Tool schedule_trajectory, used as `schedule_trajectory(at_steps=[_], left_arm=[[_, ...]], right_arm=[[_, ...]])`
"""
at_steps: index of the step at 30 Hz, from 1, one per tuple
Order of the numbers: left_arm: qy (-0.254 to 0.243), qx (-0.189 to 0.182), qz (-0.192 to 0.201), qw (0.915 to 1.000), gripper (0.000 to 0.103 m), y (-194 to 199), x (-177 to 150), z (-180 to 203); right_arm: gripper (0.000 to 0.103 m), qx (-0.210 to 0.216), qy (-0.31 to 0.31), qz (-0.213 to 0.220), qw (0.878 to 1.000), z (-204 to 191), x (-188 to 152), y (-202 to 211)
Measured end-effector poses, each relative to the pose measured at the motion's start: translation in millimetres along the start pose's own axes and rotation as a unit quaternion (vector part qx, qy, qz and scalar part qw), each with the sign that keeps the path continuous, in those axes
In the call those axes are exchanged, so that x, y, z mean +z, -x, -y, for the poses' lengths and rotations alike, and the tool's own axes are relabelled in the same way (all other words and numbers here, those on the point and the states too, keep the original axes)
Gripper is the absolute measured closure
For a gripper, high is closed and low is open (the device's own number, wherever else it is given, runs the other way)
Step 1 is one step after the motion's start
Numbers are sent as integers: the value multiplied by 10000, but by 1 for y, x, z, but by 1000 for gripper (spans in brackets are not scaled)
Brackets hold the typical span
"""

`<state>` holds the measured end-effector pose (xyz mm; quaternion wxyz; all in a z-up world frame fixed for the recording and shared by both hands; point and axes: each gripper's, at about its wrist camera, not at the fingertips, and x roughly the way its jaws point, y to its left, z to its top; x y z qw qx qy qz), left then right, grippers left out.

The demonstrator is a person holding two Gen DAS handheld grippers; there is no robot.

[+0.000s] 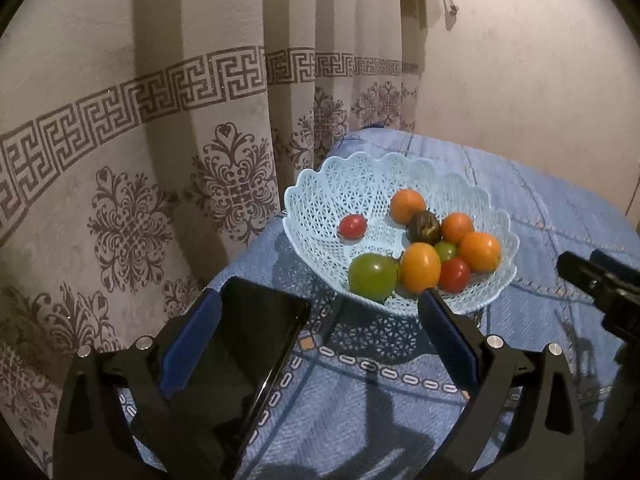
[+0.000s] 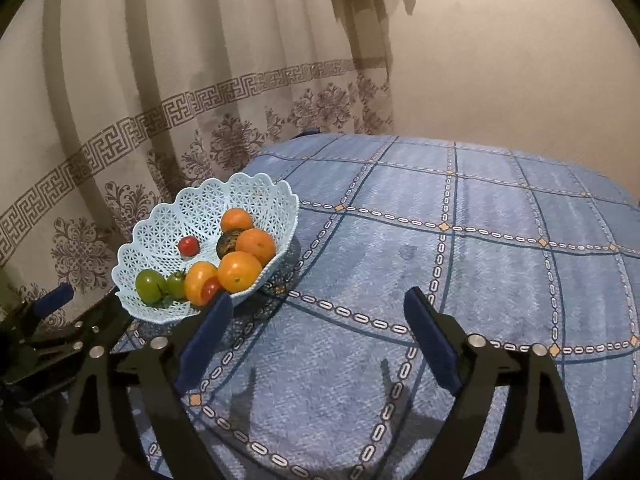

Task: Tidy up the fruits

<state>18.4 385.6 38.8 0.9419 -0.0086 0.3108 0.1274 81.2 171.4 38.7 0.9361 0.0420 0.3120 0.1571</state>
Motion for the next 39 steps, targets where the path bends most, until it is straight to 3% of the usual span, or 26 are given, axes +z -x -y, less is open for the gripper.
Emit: schedule_trajectory(at_steps=[6, 11, 14, 20, 39], left_arm=[[-198, -57, -34, 9998, 3, 0, -3, 11], [-300, 151, -12, 9994, 3, 0, -3, 13], [-304, 224, -5, 9993, 3, 0, -3, 12], [-364, 264, -18, 9990, 3, -1, -3, 14], [-497, 233, -7, 9985, 3, 2, -2, 18]], right_arm=[[12, -53, 188, 90, 9998, -1, -4, 8], [12, 64, 240, 176, 9995, -4, -4, 11], [5, 181, 470, 248, 9984, -13, -7, 13], [5, 364, 698, 16, 9969, -25, -13, 8], [5, 499, 712, -139, 9961, -26, -12, 10]])
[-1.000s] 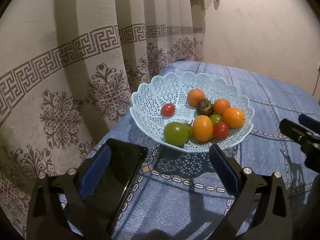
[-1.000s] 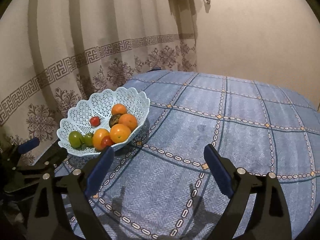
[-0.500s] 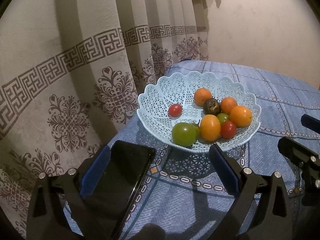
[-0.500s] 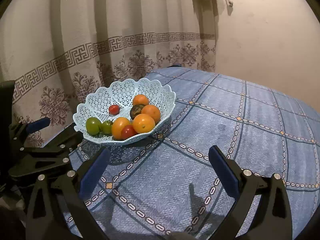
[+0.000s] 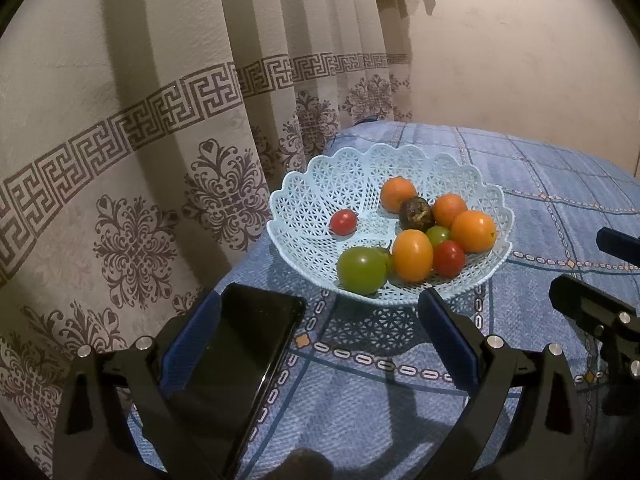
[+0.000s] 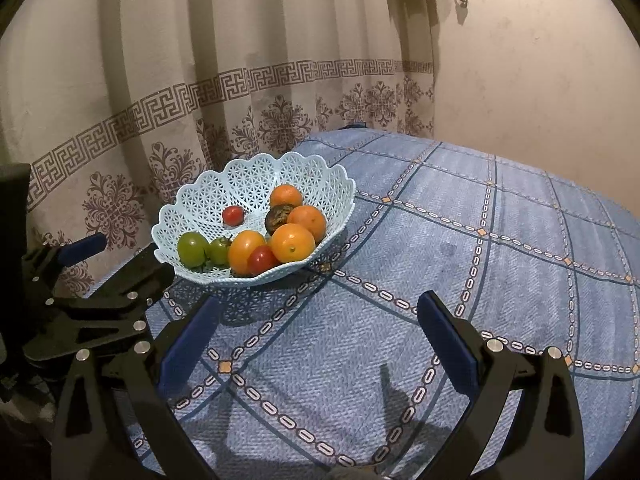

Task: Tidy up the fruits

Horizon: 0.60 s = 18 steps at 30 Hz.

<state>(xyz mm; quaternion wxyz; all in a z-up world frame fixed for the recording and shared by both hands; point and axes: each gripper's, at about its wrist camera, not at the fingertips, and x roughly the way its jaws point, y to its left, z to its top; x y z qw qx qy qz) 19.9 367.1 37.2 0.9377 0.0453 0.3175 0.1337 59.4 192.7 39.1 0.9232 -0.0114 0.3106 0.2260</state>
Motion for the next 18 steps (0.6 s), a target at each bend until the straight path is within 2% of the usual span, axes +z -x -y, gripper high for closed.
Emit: schedule_trajectory(at_steps=[11, 18], left_arm=[[-63, -30, 14, 10000, 3, 1, 1, 1], [-71, -30, 18, 10000, 3, 1, 1, 1]], right_arm=[[5, -146, 59, -122, 9998, -2, -1, -3], [5, -95, 55, -147, 9998, -4, -1, -4]])
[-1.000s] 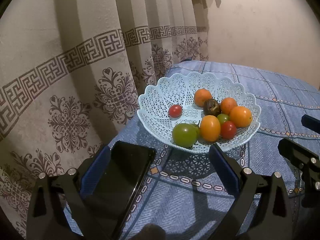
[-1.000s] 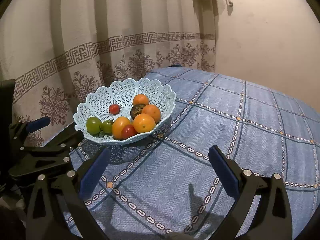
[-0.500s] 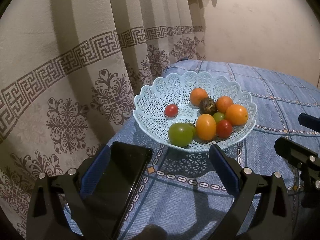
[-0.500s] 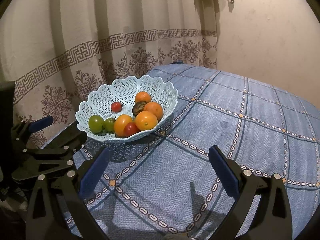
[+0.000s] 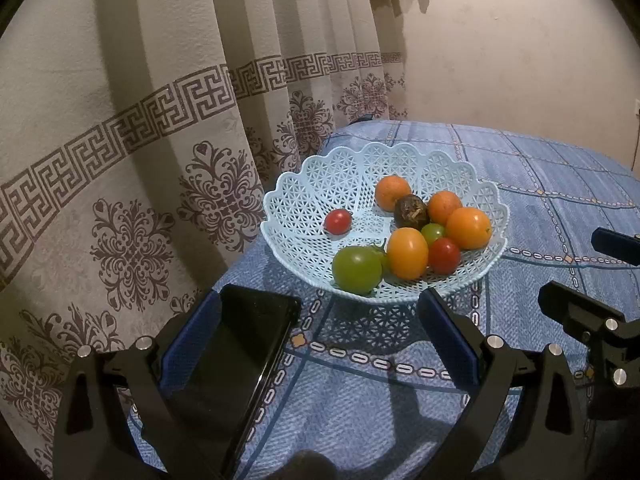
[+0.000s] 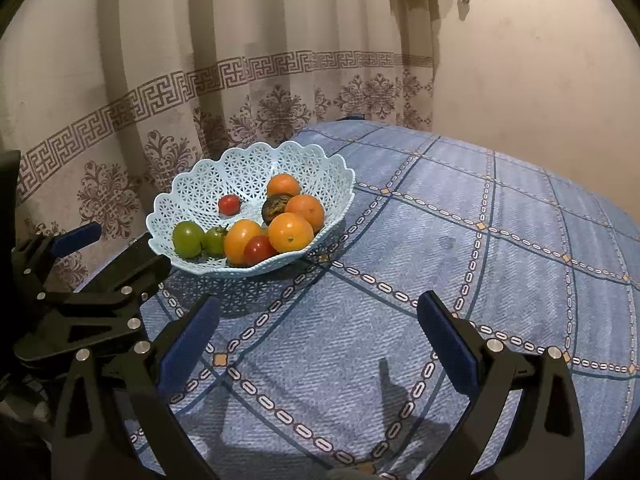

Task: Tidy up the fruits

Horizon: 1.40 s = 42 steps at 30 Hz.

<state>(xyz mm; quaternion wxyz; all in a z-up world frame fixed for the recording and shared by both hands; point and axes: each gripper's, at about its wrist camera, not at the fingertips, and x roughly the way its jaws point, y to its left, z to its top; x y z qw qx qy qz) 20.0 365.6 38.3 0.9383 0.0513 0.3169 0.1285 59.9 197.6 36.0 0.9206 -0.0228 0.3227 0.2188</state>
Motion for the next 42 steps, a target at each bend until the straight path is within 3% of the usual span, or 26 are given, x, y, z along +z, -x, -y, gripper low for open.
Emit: schedule_trajectory(at_steps=[42], left_arm=[[-69, -35, -25, 10000, 3, -2, -1, 2]], right_arm=[[5, 66, 140, -28, 9999, -5, -2, 0]])
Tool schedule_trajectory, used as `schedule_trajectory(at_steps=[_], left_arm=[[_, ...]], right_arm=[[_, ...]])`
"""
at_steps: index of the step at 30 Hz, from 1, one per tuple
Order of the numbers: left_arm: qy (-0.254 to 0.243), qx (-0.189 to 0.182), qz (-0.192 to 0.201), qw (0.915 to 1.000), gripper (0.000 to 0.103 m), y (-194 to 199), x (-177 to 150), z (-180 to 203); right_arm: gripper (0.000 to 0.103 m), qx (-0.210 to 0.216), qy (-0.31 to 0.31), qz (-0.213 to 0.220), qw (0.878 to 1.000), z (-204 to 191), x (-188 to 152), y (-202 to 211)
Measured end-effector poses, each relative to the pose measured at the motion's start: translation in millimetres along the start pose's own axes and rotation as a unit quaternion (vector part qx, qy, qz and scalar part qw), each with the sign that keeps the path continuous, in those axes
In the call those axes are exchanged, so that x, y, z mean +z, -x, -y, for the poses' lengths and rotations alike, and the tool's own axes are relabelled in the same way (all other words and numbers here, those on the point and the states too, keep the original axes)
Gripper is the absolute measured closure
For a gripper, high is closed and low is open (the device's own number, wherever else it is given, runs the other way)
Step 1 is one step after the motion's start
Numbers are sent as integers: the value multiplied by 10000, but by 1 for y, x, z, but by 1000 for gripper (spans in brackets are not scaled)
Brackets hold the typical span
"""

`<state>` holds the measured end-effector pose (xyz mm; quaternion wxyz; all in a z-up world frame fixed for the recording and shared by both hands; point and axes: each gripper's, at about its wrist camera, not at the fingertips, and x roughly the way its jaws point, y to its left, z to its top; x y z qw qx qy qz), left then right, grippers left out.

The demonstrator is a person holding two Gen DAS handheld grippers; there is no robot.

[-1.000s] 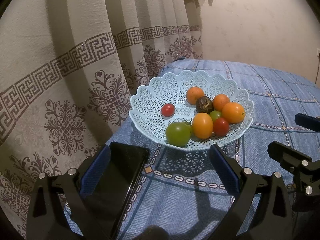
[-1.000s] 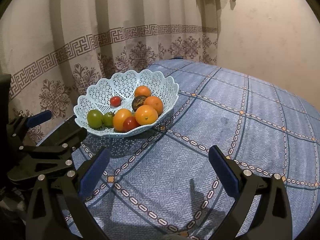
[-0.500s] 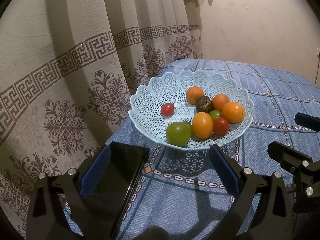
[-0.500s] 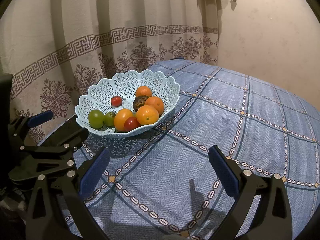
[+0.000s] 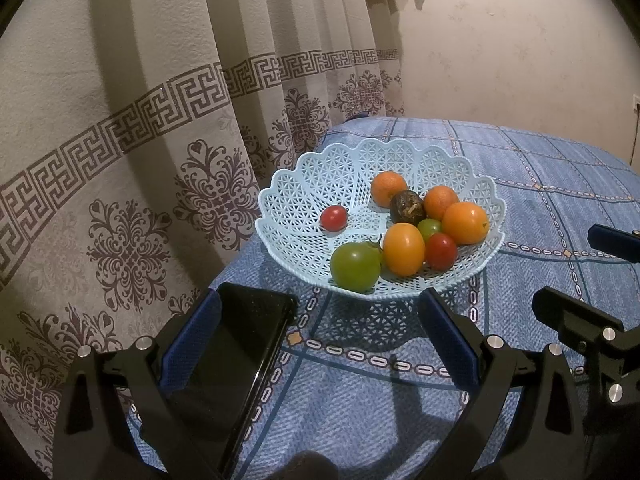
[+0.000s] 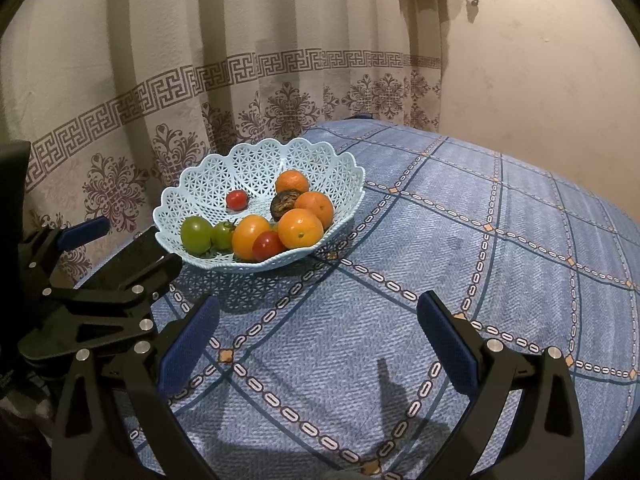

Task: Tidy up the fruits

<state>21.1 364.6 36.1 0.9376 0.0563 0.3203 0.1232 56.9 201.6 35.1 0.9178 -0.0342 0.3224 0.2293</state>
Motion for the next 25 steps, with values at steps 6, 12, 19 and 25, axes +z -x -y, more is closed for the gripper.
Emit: schedule_trajectory(at_steps=[6, 12, 19, 25], left_arm=[[-4, -1, 2, 10000, 3, 0, 0, 0], [-1, 3, 1, 10000, 3, 0, 0, 1], [-7, -8, 3, 10000, 3, 0, 0, 1], [-13, -74, 26, 10000, 3, 4, 0, 6]], right_arm=[[5, -51, 55, 51, 10000, -1, 0, 2], [5, -109, 135, 181, 9997, -5, -1, 5], [5, -136, 52, 122, 9998, -1, 0, 4], [5, -328, -292, -164, 9989, 17, -2, 1]])
